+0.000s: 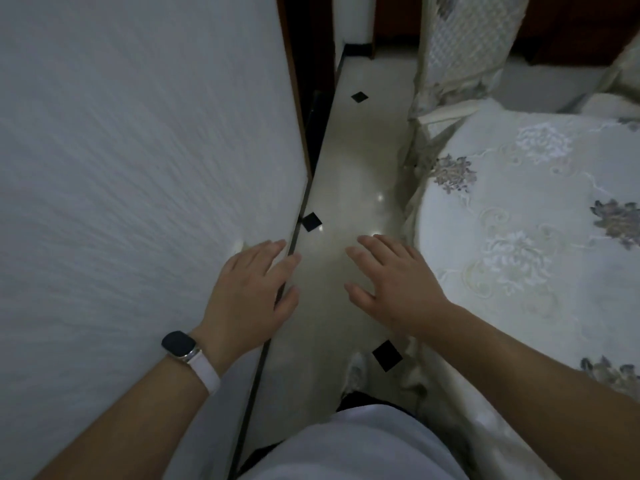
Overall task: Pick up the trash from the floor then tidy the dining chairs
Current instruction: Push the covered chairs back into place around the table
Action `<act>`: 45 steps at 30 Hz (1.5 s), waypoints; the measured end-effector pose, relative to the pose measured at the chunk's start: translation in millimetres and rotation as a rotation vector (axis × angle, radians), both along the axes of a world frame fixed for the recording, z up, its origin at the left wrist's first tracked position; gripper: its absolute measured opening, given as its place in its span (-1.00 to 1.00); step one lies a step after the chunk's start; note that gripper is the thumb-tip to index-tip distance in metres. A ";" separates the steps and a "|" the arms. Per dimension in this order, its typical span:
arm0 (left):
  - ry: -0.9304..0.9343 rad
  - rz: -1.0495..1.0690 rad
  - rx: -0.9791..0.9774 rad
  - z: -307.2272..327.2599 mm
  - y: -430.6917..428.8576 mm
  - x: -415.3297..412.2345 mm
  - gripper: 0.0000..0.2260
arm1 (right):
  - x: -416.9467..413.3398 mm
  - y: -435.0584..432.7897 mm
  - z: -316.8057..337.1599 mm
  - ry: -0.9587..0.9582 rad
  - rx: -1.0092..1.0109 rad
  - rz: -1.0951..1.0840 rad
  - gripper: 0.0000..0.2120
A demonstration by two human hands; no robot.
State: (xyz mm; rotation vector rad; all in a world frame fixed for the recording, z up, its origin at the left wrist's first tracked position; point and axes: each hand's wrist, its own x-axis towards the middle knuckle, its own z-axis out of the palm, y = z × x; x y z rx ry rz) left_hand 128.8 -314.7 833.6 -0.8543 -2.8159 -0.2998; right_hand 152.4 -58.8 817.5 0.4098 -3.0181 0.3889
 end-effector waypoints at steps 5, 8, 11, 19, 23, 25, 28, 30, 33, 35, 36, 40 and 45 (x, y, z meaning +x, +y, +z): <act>-0.006 -0.068 -0.011 13.7 51.7 -67.4 -0.59 | -60.9 55.1 4.9 0.044 -0.022 -0.082 -0.46; -0.001 -0.185 -0.051 15.7 85.5 -93.9 -0.60 | -75.3 80.4 5.7 0.085 -0.069 -0.167 -0.47; -0.006 -0.255 -0.071 15.7 118.6 -131.8 -0.59 | -87.3 103.8 0.1 0.096 -0.088 -0.263 -0.47; 0.016 -0.415 -0.074 3.2 177.9 -240.2 -0.61 | -139.1 152.4 -7.6 0.089 -0.037 -0.440 -0.50; -0.020 -0.483 -0.025 -15.9 196.8 -308.7 -0.61 | -191.1 167.0 -6.4 0.077 0.031 -0.491 -0.51; -0.026 -0.511 -0.012 -23.3 204.6 -350.1 -0.62 | -222.9 171.2 -1.9 0.074 0.054 -0.512 -0.51; -0.049 -0.515 0.022 -21.8 213.6 -414.5 -0.62 | -275.7 175.1 12.7 0.061 0.086 -0.563 -0.51; -0.029 -0.515 0.050 -14.4 218.8 -456.4 -0.62 | -313.2 178.7 23.9 0.064 0.118 -0.580 -0.50; 0.004 -0.543 0.079 0.6 229.6 -516.2 -0.62 | -365.6 183.4 42.1 0.072 0.128 -0.628 -0.49; 0.018 -0.553 0.085 6.9 239.2 -550.5 -0.62 | -395.0 185.9 49.9 0.093 0.109 -0.655 -0.48; 0.015 -0.554 0.089 9.1 243.8 -564.7 -0.62 | -407.7 187.4 52.2 0.104 0.103 -0.669 -0.48; 0.013 -0.569 0.092 12.2 265.1 -615.6 -0.61 | -457.3 206.5 53.0 0.116 0.133 -0.686 -0.47; -0.017 -0.554 0.032 3.8 299.7 -682.4 -0.60 | -529.2 248.3 34.2 0.071 0.126 -0.667 -0.47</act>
